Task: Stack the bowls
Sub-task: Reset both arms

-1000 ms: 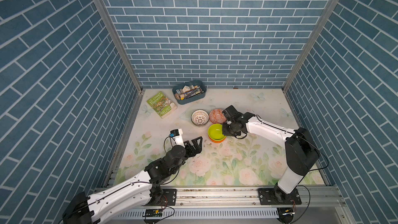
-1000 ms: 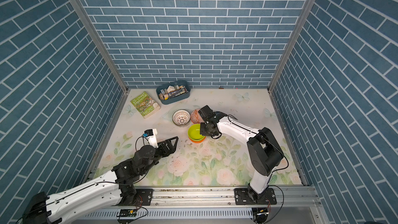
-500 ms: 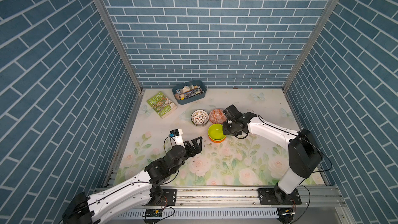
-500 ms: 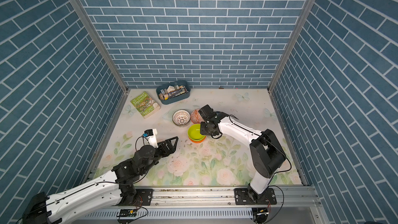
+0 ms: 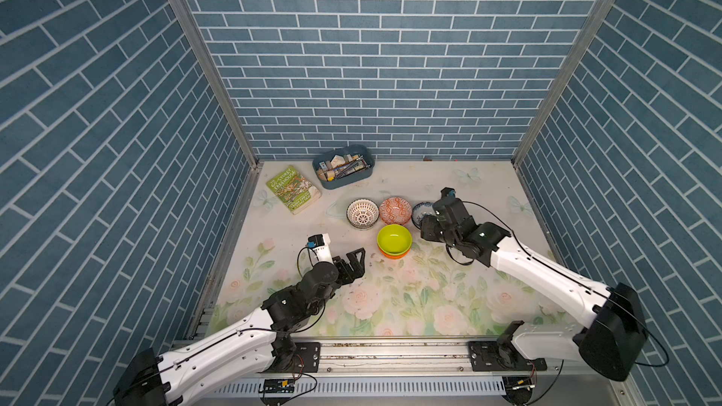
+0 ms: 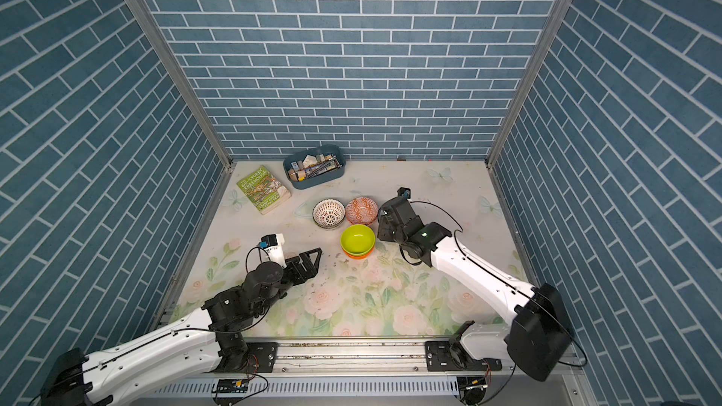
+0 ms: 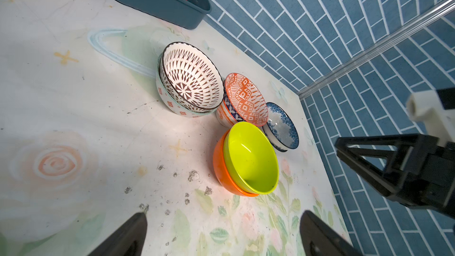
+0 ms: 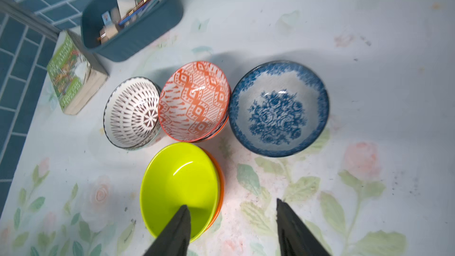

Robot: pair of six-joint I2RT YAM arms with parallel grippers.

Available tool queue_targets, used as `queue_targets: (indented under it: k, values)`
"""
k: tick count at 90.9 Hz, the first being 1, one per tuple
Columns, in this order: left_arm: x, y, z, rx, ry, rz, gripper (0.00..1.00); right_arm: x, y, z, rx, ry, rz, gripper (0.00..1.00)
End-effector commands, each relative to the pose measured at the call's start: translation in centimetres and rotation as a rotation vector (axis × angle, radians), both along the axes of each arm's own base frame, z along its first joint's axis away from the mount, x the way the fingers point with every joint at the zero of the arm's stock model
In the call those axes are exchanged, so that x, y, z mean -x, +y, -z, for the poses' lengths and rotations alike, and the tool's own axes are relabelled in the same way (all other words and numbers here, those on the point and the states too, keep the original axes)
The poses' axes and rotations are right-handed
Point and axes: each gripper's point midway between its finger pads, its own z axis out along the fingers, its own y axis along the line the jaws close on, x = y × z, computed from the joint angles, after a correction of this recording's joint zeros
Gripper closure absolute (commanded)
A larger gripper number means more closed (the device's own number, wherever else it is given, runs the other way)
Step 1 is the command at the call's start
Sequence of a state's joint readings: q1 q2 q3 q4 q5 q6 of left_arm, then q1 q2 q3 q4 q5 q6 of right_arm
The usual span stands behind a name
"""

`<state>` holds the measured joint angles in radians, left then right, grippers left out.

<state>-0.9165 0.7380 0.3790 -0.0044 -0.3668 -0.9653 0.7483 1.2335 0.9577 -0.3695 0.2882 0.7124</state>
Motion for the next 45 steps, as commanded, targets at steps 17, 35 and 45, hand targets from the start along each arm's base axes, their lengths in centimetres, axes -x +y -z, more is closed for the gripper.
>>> queue_targets:
  k: [17, 35, 45]
  values:
    - [-2.7, 4.7, -7.2, -0.194, -0.182, -0.261, 0.00, -1.0, -8.9, -3.2, 0.132, -0.361, 0.317, 0.00]
    - [-4.2, 9.4, -10.2, -0.434, -0.293, -0.485, 0.00, 0.6, -13.9, -5.5, 0.201, -0.628, 0.483, 0.00]
    - [-6.1, 11.3, -9.8, -0.486, -0.285, -0.512, 0.00, 1.5, -16.5, -5.7, 0.300, -0.715, 0.562, 0.00]
